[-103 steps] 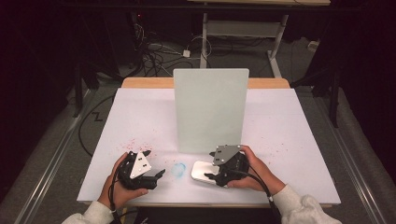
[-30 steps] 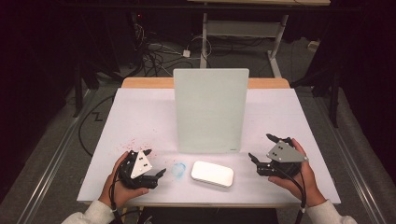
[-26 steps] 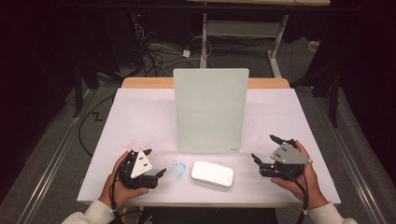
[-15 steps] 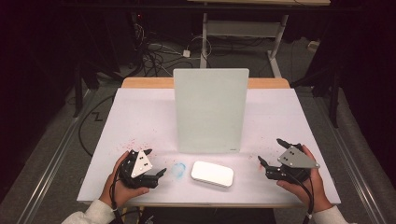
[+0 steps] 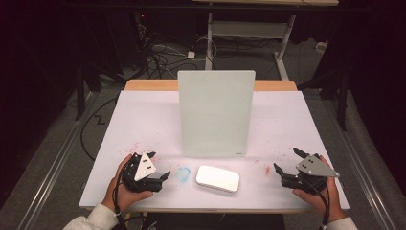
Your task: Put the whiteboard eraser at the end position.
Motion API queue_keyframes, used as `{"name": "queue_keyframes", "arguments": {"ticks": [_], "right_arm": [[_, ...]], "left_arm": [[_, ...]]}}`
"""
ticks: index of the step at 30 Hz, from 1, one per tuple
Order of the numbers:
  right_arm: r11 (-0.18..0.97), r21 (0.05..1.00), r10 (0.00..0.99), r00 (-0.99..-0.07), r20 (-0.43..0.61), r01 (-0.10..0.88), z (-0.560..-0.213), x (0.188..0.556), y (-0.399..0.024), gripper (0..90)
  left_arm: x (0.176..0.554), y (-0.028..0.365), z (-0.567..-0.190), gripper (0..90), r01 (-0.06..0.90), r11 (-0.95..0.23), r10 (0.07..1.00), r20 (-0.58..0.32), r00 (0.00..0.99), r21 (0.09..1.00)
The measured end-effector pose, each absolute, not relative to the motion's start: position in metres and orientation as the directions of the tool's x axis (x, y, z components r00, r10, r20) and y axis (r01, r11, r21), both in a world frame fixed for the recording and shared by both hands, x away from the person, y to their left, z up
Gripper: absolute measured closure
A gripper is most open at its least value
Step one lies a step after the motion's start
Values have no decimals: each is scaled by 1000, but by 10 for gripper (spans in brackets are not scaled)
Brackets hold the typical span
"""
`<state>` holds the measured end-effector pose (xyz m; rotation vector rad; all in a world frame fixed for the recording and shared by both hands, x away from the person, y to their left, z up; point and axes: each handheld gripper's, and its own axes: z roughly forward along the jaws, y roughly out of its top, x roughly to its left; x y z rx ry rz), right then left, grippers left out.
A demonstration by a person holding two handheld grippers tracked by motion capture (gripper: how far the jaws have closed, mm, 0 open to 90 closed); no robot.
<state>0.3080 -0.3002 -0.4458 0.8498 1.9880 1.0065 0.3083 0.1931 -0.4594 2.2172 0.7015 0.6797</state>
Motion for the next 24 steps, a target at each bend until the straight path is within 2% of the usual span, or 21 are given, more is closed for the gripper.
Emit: {"name": "queue_keyframes", "arguments": {"ticks": [14,24], "right_arm": [[431,861,832,-490,-262,270,-457,303,-313,165],[428,868,833,-482,-270,252,-453,297,-311,165]], "left_arm": [[308,193,-458,180,265,-613,647,280,709,745],[308,191,-458,180,257,-616,639,282,715,745]]}}
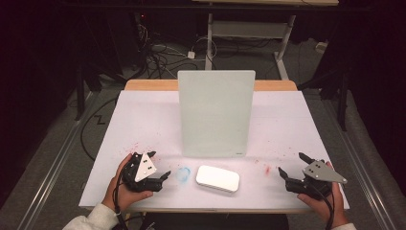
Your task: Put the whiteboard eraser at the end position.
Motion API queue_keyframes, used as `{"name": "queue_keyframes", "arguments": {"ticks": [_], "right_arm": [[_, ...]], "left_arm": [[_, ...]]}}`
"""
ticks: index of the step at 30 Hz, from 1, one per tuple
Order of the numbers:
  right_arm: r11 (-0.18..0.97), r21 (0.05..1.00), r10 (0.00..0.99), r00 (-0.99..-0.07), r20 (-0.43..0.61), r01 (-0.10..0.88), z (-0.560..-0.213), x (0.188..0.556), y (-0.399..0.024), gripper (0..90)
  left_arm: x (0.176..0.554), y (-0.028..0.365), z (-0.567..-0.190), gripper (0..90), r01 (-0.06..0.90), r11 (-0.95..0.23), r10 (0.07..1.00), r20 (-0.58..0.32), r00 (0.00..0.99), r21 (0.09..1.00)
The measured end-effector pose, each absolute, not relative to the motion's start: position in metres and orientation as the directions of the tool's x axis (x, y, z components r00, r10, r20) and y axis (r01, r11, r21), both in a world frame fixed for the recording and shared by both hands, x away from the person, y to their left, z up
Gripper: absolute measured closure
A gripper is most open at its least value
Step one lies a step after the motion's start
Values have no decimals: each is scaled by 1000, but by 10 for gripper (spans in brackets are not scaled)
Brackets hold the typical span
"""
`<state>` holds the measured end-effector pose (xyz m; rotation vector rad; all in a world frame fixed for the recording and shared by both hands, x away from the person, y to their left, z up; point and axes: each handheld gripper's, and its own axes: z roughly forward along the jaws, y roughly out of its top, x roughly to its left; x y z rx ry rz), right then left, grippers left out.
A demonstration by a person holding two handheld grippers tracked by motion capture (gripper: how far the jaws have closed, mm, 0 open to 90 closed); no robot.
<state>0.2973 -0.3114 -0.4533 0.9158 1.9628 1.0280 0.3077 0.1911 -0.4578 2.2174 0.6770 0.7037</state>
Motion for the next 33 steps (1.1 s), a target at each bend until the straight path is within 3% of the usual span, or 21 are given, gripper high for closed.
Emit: {"name": "queue_keyframes", "arguments": {"ticks": [33], "right_arm": [[433,870,831,-479,-283,235,-451,296,-312,165]], "left_arm": [[310,190,-458,179,261,-625,635,286,717,736]]}}
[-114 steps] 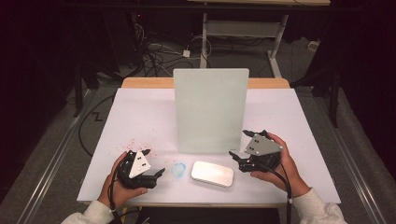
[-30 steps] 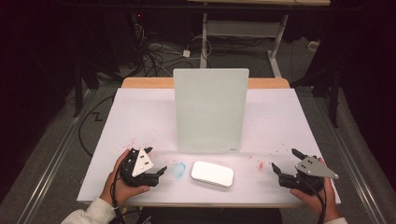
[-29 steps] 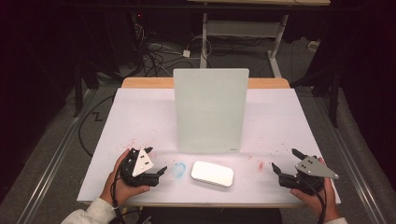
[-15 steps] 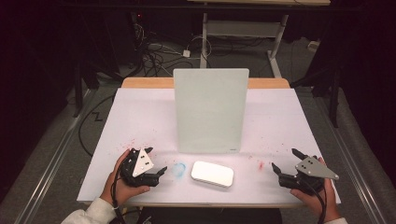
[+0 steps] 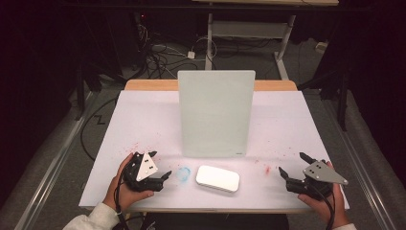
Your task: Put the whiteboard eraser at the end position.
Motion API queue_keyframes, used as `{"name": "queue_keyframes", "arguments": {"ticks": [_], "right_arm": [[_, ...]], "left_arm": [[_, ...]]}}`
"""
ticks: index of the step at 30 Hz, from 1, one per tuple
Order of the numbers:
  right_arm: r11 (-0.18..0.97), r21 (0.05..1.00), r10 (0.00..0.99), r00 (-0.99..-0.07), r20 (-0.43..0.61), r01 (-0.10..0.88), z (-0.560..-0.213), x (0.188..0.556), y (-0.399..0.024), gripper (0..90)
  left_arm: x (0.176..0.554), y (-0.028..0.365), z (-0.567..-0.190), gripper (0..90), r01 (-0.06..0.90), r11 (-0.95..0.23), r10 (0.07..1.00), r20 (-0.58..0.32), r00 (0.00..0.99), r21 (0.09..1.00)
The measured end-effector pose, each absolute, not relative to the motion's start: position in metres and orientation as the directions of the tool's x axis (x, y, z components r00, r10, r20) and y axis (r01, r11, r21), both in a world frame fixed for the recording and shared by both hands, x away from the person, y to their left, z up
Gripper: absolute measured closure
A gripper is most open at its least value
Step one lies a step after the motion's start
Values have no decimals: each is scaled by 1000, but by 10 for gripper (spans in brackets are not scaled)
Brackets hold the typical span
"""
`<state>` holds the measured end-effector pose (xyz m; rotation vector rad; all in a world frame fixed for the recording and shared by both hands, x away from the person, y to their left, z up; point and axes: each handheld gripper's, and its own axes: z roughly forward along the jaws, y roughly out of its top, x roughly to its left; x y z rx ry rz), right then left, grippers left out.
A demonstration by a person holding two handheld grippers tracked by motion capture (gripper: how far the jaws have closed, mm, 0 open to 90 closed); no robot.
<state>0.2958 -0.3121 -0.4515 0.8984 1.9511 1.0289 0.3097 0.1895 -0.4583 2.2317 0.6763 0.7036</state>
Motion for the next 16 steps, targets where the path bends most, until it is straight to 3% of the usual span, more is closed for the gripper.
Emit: {"name": "queue_keyframes", "arguments": {"ticks": [16], "right_arm": [[434,868,833,-474,-285,240,-452,297,-311,165]], "left_arm": [[312,191,-459,180,264,-618,639,278,717,741]]}}
